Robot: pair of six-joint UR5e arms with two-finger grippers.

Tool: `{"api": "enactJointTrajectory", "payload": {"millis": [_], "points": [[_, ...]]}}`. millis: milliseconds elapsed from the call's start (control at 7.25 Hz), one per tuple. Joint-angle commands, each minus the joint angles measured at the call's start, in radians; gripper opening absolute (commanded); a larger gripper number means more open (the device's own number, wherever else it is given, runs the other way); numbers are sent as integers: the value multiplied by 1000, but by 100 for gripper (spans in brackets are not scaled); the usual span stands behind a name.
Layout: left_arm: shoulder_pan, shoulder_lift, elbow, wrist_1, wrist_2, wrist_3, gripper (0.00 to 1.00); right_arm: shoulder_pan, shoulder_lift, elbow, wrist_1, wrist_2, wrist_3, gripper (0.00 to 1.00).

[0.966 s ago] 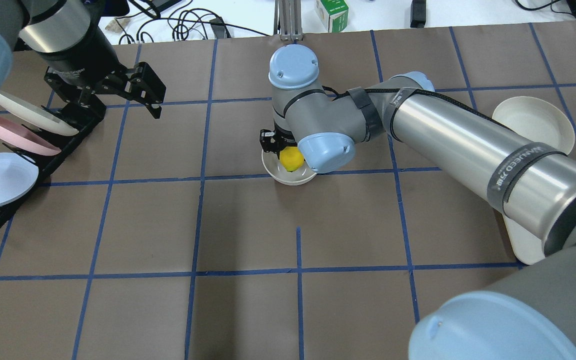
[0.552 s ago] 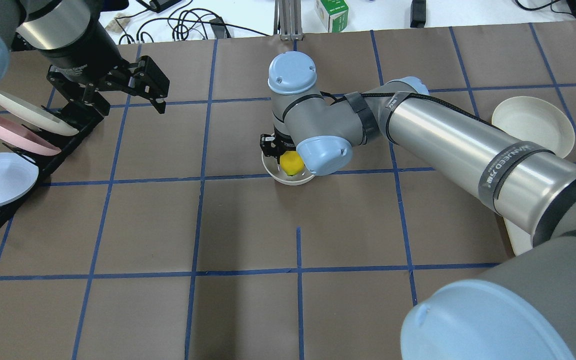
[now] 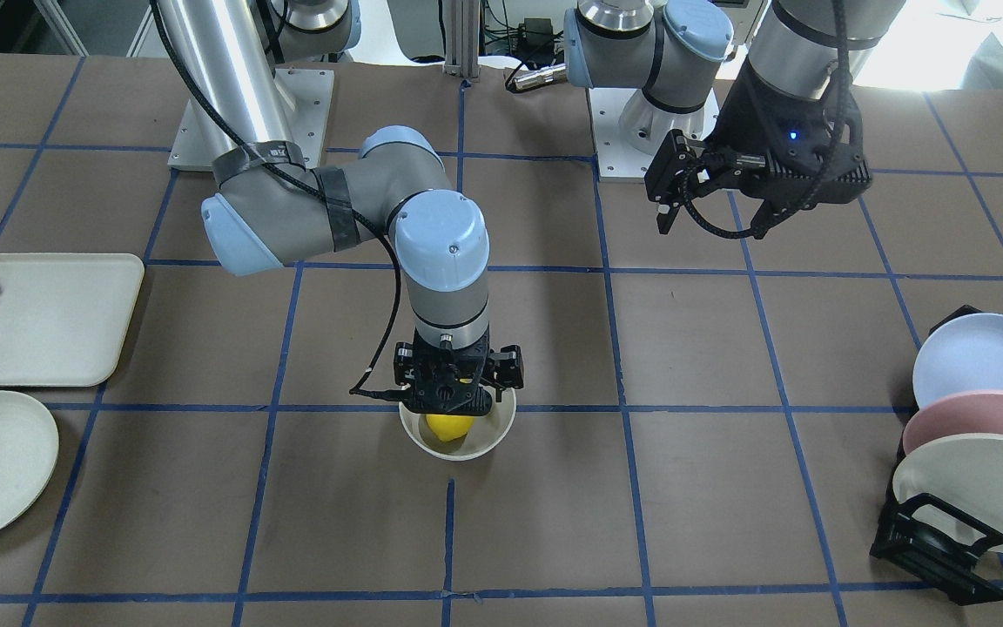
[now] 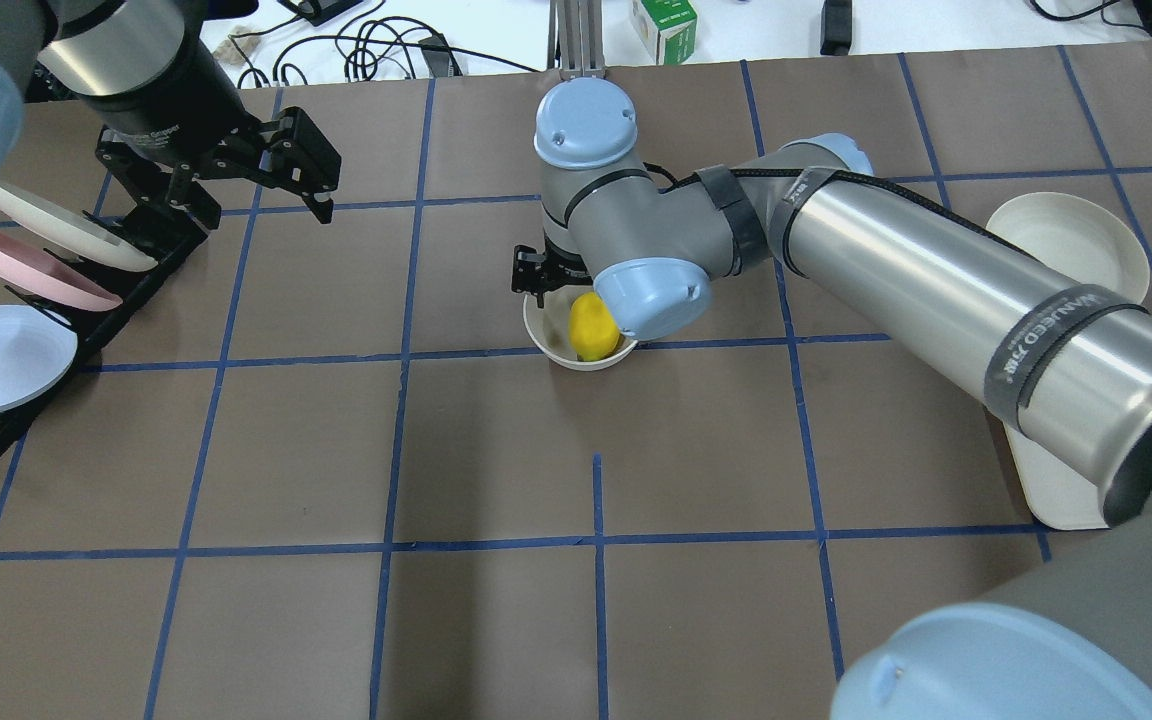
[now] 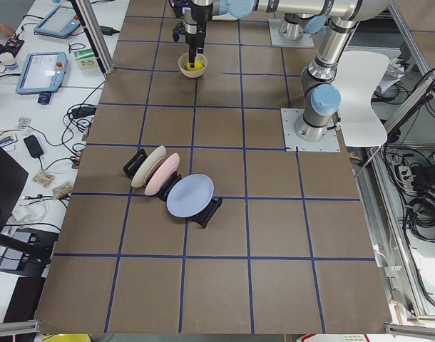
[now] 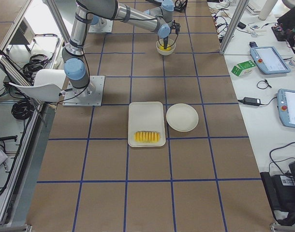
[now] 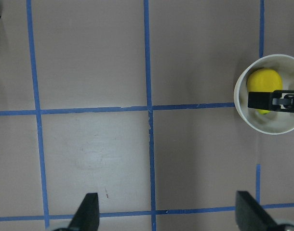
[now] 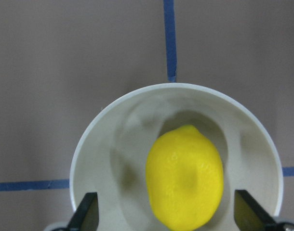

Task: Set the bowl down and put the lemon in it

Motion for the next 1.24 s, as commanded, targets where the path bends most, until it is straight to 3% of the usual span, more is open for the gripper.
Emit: {"api": "enactJointTrajectory", "payload": {"millis": [0, 276, 552, 828, 1103], "points": [[5, 10, 5, -8, 8, -4, 100, -12, -163, -5, 147, -7, 0, 100], [8, 16, 17, -23, 7, -4, 100, -55, -344, 1, 363, -17, -4, 100], [11, 13, 19, -23, 4, -4, 100, -225, -458, -1, 501, -27, -221, 100], [11, 10, 19, -22, -7, -4, 100, -343, -500, 1, 563, -32, -384, 100], [11, 6, 20, -20, -12, -5, 100, -342, -501, 16, 565, -33, -399, 100]]}}
